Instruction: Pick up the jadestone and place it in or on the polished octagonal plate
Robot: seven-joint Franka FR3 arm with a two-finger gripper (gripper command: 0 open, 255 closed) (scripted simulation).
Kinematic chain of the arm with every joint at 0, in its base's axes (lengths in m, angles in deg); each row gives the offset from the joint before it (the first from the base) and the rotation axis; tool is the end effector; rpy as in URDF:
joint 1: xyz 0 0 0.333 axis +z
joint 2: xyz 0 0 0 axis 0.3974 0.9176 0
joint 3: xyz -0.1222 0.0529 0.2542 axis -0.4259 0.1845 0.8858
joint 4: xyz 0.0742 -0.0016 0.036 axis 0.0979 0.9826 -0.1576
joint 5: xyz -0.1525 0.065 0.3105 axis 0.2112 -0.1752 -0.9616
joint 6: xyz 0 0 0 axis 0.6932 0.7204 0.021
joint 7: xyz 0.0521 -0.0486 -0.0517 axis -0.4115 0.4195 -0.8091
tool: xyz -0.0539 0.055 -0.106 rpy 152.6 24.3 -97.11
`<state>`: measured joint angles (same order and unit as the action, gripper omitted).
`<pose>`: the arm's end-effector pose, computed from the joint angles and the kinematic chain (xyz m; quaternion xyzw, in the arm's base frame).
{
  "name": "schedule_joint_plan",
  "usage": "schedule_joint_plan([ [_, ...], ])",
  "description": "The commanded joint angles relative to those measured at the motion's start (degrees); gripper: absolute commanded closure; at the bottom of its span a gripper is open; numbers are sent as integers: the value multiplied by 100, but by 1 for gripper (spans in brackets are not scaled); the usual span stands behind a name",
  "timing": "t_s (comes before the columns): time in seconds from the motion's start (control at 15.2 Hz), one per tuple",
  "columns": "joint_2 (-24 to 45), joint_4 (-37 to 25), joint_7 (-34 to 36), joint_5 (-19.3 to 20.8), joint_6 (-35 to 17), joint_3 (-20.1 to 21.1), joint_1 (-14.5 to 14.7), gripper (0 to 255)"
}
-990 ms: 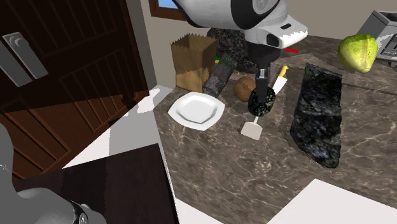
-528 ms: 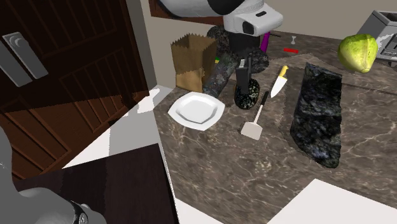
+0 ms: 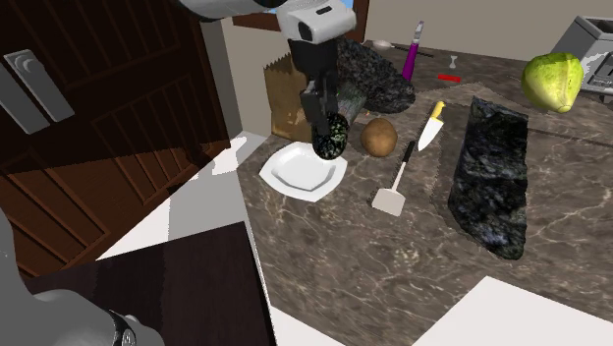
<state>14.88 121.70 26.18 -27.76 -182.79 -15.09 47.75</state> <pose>0.4047 0.2160 0.4044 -0.9395 0.3212 -0.1187 0.0031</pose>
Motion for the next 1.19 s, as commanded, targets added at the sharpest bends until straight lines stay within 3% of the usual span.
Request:
schedule_joint_plan([
  [0.0,-215,167,301,-29,95,194,135,255],
  [0.26,-619,432,850,-166,326,594,415,255],
  [1.12,-74,983,1216,143,-733,683,307,255],
])
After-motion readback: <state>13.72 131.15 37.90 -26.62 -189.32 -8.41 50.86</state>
